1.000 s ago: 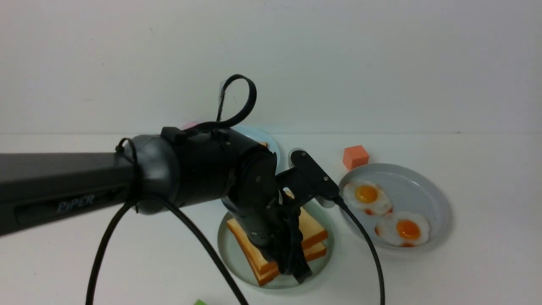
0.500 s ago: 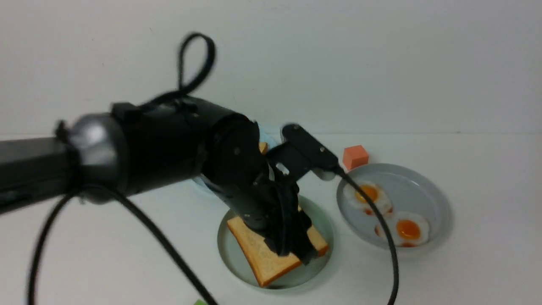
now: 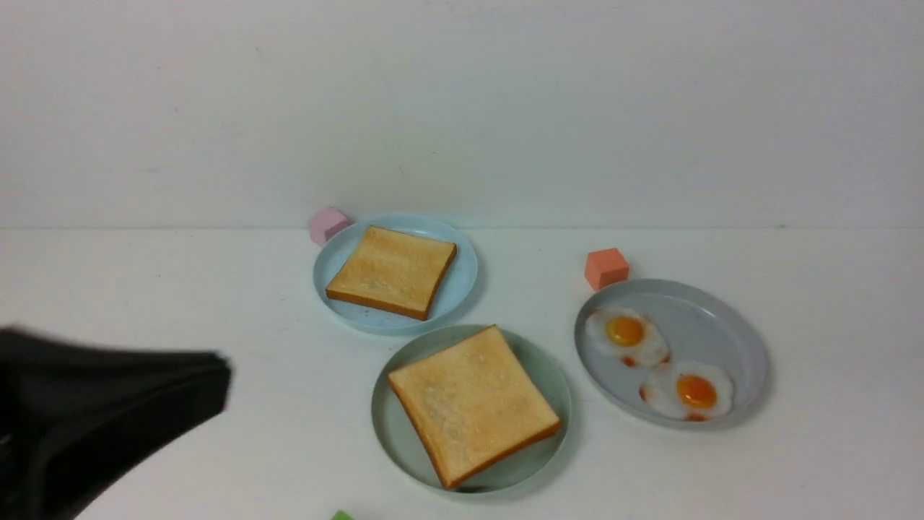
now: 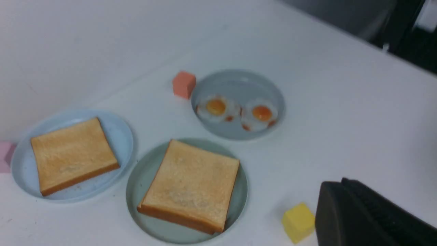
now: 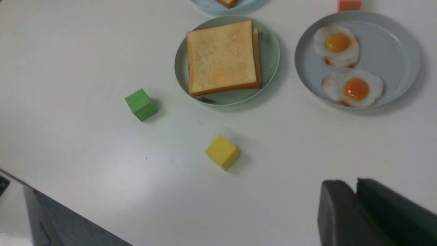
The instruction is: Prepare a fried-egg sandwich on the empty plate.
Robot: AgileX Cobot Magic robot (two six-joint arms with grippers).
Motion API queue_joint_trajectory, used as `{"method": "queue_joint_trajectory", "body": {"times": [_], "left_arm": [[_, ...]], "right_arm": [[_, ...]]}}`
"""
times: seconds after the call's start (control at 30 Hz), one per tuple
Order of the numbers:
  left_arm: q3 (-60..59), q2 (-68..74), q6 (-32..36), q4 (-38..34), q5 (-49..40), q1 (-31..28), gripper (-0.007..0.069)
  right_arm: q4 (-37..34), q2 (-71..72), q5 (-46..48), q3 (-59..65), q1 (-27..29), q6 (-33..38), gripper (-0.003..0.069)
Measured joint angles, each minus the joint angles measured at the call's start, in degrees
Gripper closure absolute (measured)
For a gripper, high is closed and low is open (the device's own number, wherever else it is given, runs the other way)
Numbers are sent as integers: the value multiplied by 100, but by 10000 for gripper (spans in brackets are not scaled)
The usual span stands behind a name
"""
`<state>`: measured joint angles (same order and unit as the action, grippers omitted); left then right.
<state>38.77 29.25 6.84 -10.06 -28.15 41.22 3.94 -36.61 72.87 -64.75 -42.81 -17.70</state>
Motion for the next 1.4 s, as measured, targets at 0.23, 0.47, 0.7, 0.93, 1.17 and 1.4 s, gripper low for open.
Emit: {"method": "queue_joint_trajectory", "body": {"times": [0.23, 0.47, 0.7, 0.93, 1.17, 1.4], "left_arm": [[-2103, -2111, -645, 0, 1095, 0, 638], [-2816, -2978, -779, 0, 1458, 0, 638], [-2926, -2991, -787, 0, 1377, 0, 638], [-2926, -2991, -792, 0, 1372, 0, 638], [-2926, -2991, -792, 0, 1365, 0, 638], [-2926, -2991, -792, 0, 1365, 0, 638]], "right_arm": [[-164, 0, 0, 0, 0, 0, 556], [-213, 0, 0, 0, 0, 0, 548], [-213, 0, 0, 0, 0, 0, 539], [-290, 4, 0, 0, 260, 0, 533], [-553, 734, -683, 756, 2011, 411, 646], [-1069, 2098, -3534, 3636, 3581, 1680, 670]]}}
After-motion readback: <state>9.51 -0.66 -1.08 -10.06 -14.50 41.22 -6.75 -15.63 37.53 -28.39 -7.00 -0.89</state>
